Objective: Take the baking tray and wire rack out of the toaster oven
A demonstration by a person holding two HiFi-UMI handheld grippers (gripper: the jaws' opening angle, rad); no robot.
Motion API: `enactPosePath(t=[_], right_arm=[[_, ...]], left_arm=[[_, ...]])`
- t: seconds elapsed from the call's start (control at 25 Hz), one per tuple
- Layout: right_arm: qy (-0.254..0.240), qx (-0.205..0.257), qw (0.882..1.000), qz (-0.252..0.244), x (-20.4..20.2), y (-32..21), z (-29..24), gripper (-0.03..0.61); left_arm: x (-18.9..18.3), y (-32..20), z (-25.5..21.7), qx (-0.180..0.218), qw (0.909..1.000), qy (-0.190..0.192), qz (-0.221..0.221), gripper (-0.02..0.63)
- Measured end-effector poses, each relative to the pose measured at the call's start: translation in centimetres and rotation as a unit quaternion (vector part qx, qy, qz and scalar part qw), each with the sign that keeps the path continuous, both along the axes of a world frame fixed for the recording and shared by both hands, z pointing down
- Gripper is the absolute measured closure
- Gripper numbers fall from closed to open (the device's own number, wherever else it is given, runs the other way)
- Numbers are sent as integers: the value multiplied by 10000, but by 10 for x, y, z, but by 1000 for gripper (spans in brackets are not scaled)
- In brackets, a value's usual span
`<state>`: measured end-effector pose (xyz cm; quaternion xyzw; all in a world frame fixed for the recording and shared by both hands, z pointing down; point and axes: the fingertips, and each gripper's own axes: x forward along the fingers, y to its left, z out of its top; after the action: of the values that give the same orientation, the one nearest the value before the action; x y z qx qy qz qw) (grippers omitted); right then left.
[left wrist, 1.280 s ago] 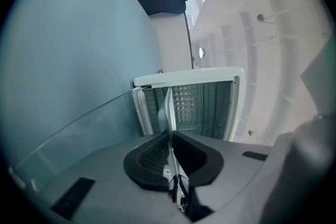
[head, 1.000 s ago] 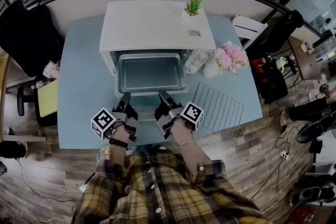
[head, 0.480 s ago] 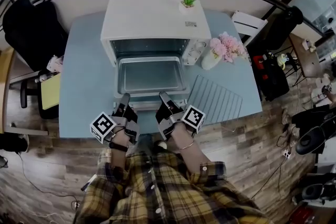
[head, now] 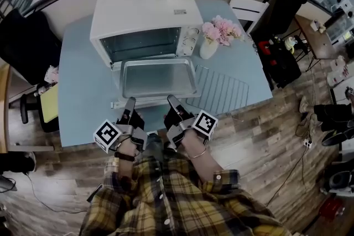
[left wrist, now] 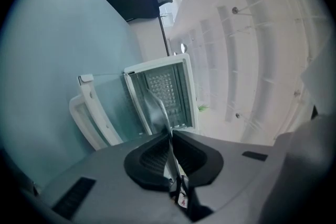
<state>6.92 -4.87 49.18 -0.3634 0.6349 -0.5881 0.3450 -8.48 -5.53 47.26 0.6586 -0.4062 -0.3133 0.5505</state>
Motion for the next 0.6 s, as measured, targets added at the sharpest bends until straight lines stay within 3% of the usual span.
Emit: enactPosePath(t=[0.32, 0.52, 0.6], right_arm=[[-45, -5, 9950, 1000, 84, 32, 1, 560], [27, -69, 9836, 1801, 147, 61, 6, 560], [49, -116, 9776, 2103, 172, 72, 10, 560]], left_arm=[[87, 5, 6, -56, 9952, -46, 974, 597], [158, 11, 8, -40, 9843, 14, 1765, 596], [183, 15, 16, -146, 9784, -127, 2058, 595]])
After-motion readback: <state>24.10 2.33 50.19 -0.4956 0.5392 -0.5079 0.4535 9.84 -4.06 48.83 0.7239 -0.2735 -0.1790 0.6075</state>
